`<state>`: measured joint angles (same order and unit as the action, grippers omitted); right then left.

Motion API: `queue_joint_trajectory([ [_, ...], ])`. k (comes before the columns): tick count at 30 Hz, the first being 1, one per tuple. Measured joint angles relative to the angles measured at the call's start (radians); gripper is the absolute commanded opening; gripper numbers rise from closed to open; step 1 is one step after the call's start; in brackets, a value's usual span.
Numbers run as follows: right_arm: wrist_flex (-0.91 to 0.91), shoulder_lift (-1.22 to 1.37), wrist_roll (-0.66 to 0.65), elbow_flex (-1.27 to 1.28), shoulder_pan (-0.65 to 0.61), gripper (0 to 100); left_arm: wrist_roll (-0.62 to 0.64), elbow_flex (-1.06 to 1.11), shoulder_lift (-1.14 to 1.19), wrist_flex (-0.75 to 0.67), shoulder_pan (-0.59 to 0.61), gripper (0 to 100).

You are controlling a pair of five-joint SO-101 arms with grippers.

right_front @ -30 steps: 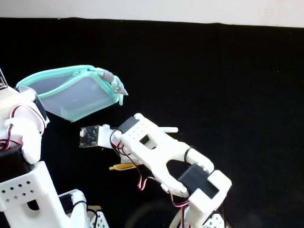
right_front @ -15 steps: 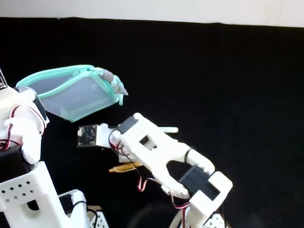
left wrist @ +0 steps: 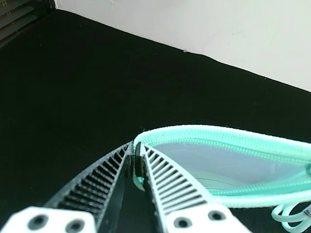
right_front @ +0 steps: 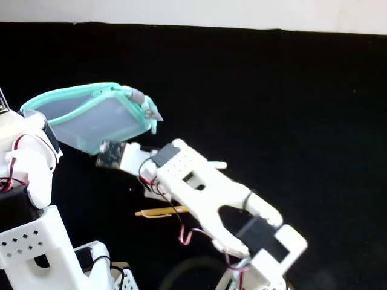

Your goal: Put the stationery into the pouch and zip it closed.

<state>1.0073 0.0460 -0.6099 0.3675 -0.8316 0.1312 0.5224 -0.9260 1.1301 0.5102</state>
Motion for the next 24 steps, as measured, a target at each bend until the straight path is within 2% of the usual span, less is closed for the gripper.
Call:
queue_joint_trajectory([
  [16,0.087,-0.414,0.219,0.000,0.126,0.6,0.000,0.000,0.000,0.000,0.000,1],
  [24,0.061,-0.526,0.411,0.000,0.146,0.6,0.000,0.000,0.000,0.000,0.000,1],
])
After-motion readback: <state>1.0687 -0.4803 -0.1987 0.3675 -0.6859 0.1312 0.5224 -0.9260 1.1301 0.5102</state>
